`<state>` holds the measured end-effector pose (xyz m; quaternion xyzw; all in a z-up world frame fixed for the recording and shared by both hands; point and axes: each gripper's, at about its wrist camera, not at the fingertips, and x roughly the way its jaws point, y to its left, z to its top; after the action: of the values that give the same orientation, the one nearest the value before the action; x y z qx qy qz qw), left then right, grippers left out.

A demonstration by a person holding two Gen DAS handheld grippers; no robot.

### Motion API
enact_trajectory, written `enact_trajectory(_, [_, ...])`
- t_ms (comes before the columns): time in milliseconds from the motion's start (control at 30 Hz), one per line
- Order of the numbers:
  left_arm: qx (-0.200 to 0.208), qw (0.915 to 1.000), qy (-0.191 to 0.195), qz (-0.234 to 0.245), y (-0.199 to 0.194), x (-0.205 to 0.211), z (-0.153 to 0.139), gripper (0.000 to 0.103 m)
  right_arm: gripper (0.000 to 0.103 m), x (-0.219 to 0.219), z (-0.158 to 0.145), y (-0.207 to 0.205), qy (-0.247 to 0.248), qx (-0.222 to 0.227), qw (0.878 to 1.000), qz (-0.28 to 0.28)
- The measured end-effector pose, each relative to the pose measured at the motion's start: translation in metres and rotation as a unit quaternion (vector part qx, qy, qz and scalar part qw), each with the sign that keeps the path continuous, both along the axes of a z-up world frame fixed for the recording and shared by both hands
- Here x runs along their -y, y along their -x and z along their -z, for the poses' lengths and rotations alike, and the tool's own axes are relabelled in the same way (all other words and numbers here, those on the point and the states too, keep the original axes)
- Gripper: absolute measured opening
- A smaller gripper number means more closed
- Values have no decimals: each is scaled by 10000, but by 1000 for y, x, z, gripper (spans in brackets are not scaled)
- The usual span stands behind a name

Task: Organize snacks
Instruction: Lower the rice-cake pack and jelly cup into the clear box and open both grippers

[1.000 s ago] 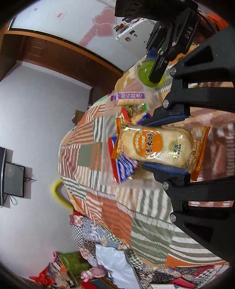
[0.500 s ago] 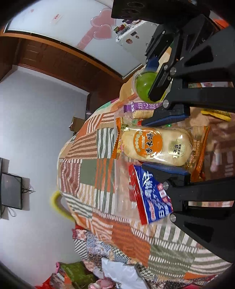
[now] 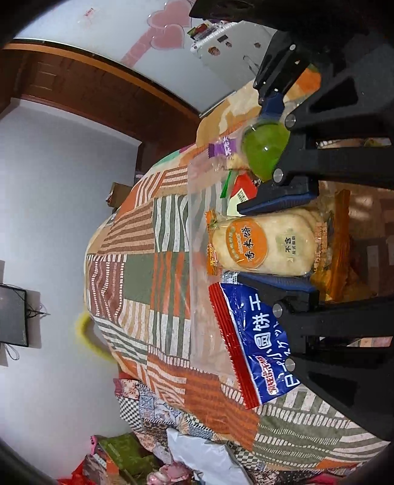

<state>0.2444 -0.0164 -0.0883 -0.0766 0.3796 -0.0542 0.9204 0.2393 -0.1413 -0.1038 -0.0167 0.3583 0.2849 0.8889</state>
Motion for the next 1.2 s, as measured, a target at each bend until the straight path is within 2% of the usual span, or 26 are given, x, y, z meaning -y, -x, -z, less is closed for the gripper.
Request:
enact_trajectory(233, [52,9994,-335,44,0,9,3,40,40,-8,6,2,194,-96,9997,-76])
enact_trajectory(367, [60,9995,-293,73,6,11,2,57,41,-6,7,2,230,-150,9996,-78])
enact_trajectory(433, [50,9995,-287,77,10,12,1,60,41,-5,7,4,258,-138,9996,-51])
enact_trajectory(600, [4,9997,-246,88,19,11,-5,60,51,3,5,9,263,-67,9996,113])
enact_trajectory(1033, [80,9998,-176,50,57,6,-25,60,52,31,-21,40,167,211,9993,275])
enact_trajectory(1200, [89,9998,-186,70,81,10,-28,65,52,45,-29,58,123,307,9988,374])
